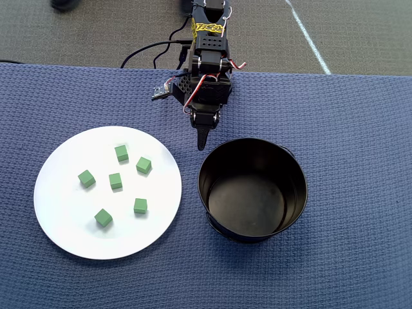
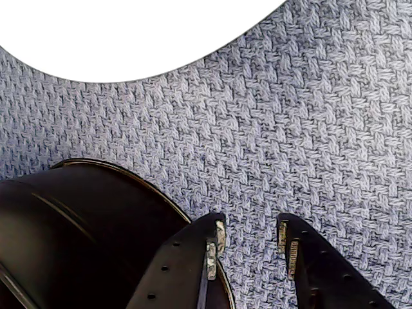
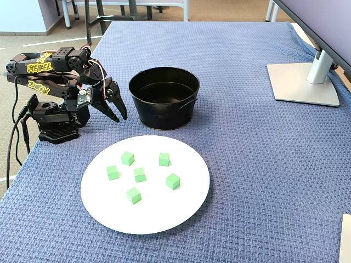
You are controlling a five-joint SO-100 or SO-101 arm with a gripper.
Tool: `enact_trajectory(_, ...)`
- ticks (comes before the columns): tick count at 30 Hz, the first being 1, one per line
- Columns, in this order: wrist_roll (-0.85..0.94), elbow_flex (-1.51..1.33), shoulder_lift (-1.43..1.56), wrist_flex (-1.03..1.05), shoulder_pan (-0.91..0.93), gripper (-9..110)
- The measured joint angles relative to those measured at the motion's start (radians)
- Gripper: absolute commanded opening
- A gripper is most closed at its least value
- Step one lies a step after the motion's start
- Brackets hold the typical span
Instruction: Pick up the green cubes from the white plate and place them in the black recipient
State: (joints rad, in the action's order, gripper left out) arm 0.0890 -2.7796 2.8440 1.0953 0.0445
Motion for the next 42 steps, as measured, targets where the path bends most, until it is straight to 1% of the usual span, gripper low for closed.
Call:
enact_trajectory(2,0.0,0.0,-0.011,-0.008,0.012,0)
enact_trajectory(4,0.003,0.0,-0.061,-0.092,0.054,0)
enact_trajectory(6,0.002,0.0,-0.057,-0.172,0.058,0)
enact_trajectory(7,-0.005,0.0,-0.055,-0.179,0.054,0)
enact_trajectory(14,-0.041,0.008,-0.081,-0.15,0.061,0)
enact_trajectory(17,-0.046,0.06,-0.087,-0.107,0.089,0)
enact_trajectory(19,-0.046,0.137,-0.1,-0.044,0.137,0)
enact_trajectory(22,-0.092,0.255,-0.124,0.037,0.233,2)
enact_trajectory(24,-0.107,0.29,-0.132,0.049,0.281,2)
enact_trajectory(26,-0.1,0.304,-0.153,0.044,0.29,5)
enact_trajectory(30,-0.008,0.331,-0.218,0.015,0.337,16)
enact_trajectory(32,0.066,0.351,-0.268,0.006,0.365,18)
enact_trajectory(35,0.176,0.379,-0.351,-0.046,0.436,13)
enact_trajectory(39,0.348,0.423,-0.453,-0.103,0.454,13)
enact_trajectory(42,0.341,0.485,-0.512,-0.097,0.491,14)
